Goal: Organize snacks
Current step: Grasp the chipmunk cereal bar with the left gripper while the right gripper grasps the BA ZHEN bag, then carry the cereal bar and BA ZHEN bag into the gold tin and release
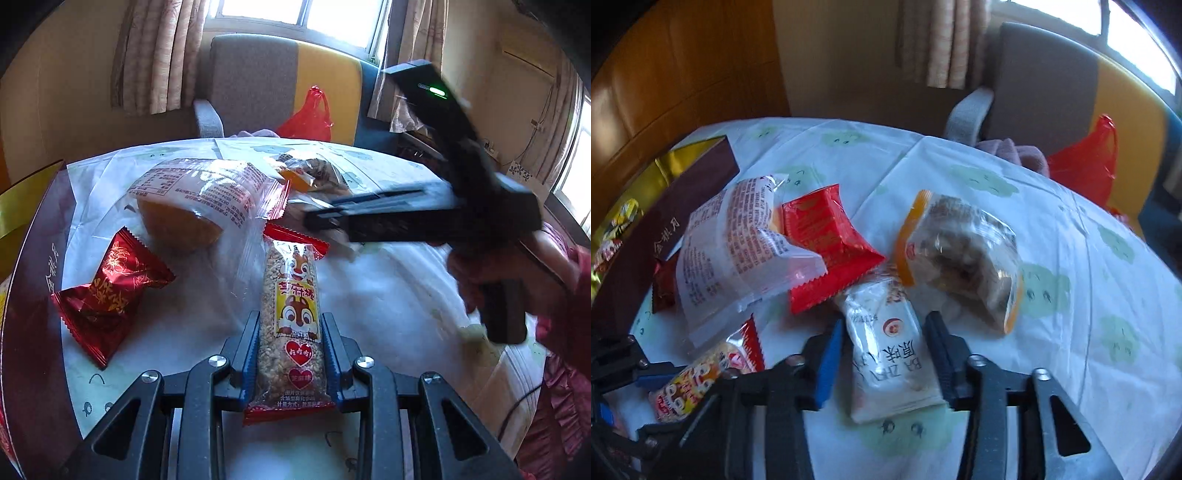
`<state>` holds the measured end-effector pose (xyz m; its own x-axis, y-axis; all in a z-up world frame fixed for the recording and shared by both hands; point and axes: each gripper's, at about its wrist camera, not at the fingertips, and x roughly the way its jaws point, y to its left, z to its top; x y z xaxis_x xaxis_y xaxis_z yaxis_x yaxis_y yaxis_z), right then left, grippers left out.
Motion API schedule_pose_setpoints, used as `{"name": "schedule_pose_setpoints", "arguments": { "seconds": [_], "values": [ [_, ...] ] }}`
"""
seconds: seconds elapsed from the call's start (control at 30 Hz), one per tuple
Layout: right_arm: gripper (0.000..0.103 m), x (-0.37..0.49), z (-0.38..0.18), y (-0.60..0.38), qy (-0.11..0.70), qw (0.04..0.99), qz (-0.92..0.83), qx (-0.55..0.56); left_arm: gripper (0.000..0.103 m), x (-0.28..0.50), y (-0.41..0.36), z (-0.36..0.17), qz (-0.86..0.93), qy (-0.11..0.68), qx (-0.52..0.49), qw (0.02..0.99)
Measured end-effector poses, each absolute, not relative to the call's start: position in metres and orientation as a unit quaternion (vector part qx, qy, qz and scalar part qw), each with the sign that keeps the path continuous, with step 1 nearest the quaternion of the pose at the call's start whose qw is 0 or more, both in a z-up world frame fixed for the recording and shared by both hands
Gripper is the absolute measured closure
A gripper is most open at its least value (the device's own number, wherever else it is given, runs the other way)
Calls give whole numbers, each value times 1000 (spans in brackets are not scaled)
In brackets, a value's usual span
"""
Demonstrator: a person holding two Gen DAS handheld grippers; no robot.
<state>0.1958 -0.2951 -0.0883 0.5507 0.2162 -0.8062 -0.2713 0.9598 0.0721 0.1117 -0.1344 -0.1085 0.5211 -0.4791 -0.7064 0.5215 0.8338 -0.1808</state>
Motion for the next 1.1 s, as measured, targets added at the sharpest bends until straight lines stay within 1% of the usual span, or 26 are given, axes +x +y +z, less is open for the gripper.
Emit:
{"name": "schedule_pose_setpoints", "arguments": {
  "seconds": [0.2,0.33,0.4,0.57,0.7,0.97,1.1],
  "values": [
    [67,145,-85,-310,437,895,83,40,71,112,-134,-108,-287,398,31,871],
    [66,125,-86,-313,430,899,45,66,71,112,-141,-105,-277,402,45,871],
    [66,121,-87,-307,426,903,32,50,71,114,-148,-101,-266,408,62,871],
    [66,123,-89,-296,421,907,16,14,71,129,-161,-100,-254,421,68,868],
    [67,122,-89,-300,418,908,19,25,72,126,-164,-103,-249,409,82,874],
    [69,116,-86,-297,401,916,1,10,73,106,-165,-102,-257,379,106,883],
    [69,111,-81,-300,386,923,-8,15,73,99,-161,-98,-258,364,102,889]
  ]
}}
